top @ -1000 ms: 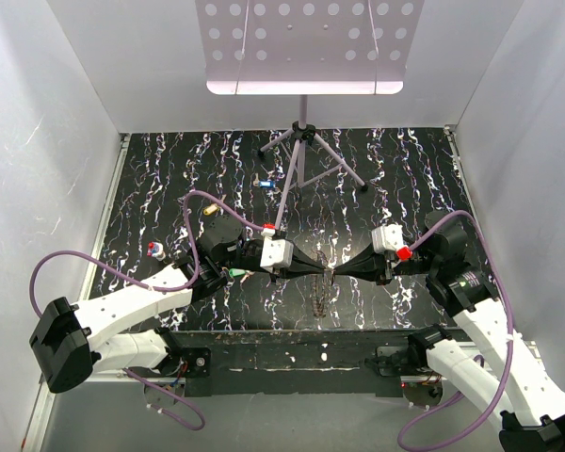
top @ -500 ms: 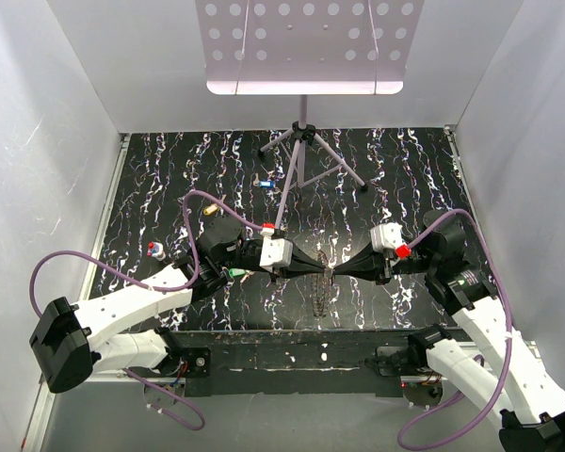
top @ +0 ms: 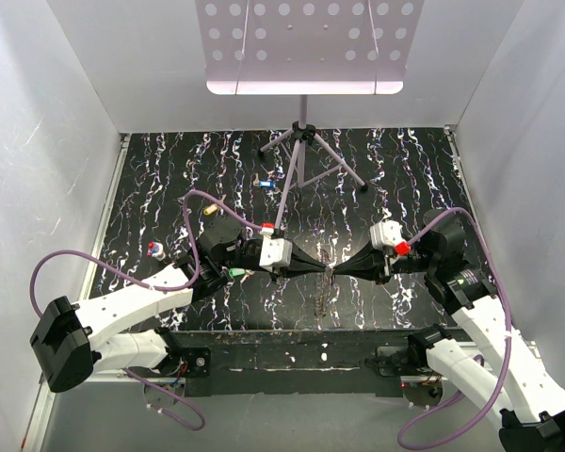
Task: Put the keys on the keyring
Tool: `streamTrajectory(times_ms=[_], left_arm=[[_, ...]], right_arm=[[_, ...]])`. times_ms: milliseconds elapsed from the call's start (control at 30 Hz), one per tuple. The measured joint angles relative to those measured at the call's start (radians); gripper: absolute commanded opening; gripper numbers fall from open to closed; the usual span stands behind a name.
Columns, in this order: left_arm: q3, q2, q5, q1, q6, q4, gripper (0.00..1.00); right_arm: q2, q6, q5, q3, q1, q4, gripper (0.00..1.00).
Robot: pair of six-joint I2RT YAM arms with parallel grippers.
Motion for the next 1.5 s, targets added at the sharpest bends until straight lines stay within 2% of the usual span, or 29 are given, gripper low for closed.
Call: streamTrajectory(times_ms=[1067, 1500], left_arm=[[-0.013, 0.005, 0.001, 0.0, -0.001, 0.014, 0.0], [-0.015, 0.013, -0.003, 0.0, -0.011, 0.014, 0.0]], right_arm=[[0.007, 0.051, 0.023, 0.0, 0.0, 0.008, 0.01], [0.007, 0.051, -0.027, 0.0, 0.0, 0.017, 0.01]])
